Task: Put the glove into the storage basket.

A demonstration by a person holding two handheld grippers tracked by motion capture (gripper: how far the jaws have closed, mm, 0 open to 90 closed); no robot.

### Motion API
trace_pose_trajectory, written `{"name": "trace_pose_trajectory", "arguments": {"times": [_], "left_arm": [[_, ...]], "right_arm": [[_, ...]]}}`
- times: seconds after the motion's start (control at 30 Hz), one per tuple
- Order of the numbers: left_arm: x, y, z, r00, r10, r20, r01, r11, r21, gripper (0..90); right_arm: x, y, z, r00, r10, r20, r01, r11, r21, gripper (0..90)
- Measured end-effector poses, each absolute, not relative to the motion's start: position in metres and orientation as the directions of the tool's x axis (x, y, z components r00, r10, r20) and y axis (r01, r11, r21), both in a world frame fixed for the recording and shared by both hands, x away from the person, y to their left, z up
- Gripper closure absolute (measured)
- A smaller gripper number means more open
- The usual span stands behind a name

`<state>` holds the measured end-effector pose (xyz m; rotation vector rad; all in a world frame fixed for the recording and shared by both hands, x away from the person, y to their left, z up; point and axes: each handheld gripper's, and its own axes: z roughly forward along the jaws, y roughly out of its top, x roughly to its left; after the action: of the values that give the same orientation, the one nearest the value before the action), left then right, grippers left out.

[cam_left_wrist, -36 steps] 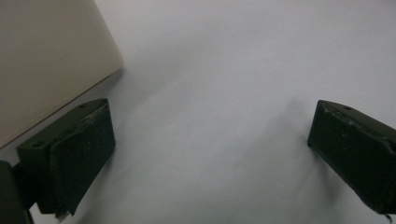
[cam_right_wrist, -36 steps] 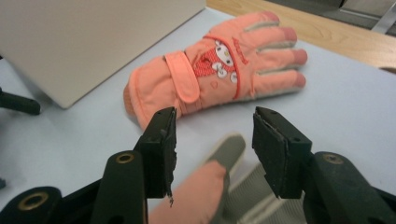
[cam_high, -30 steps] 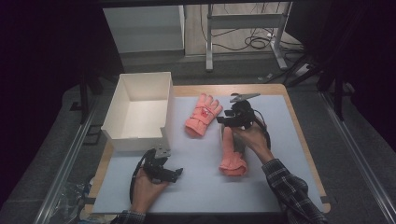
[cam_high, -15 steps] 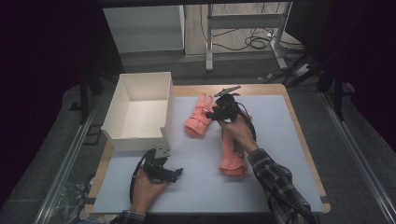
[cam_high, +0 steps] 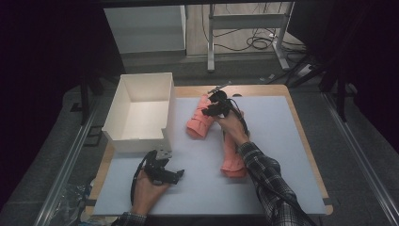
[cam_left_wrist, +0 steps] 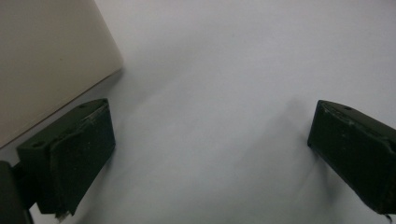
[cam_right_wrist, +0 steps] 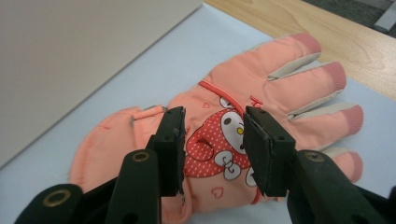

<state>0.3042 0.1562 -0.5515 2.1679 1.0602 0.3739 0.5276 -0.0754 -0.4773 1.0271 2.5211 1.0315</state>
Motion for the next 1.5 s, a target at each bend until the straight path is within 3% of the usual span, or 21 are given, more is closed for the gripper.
{"name": "trace_pose_trajectory", "arguments": {"times": [0.13,0.3,0.43,0.63,0.73,1.5], "left_arm": [[0.304,0.156,-0.552,0.626,0.779,-0.040,0.582,-0.432,0.689,0.5],[0.304,0.156,-0.552,0.626,0.779,-0.040,0.582,-0.432,0.689,0.5],[0.304,0.156,-0.552,0.625,0.780,-0.040,0.582,-0.431,0.689,0.5],[0.304,0.156,-0.552,0.624,0.780,-0.043,0.584,-0.429,0.689,0.5],[0.304,0.156,-0.552,0.625,0.780,-0.040,0.583,-0.431,0.689,0.5],[0.304,0.156,-0.552,0.626,0.779,-0.038,0.582,-0.434,0.688,0.5]], "right_arm": [[0.535,-0.070,-0.486,-0.716,0.698,0.000,0.520,0.533,0.667,50.1],[0.542,-0.067,-0.493,-0.712,0.703,0.004,0.545,0.548,0.634,50.4],[0.543,-0.063,-0.502,-0.717,0.697,-0.003,0.549,0.567,0.614,59.4],[0.544,-0.064,-0.502,-0.712,0.702,0.016,0.569,0.562,0.600,81.4],[0.541,-0.063,-0.498,-0.715,0.699,-0.009,0.558,0.579,0.594,85.6],[0.507,-0.073,-0.443,-0.798,0.602,0.028,0.457,0.574,0.679,86.6]]}}
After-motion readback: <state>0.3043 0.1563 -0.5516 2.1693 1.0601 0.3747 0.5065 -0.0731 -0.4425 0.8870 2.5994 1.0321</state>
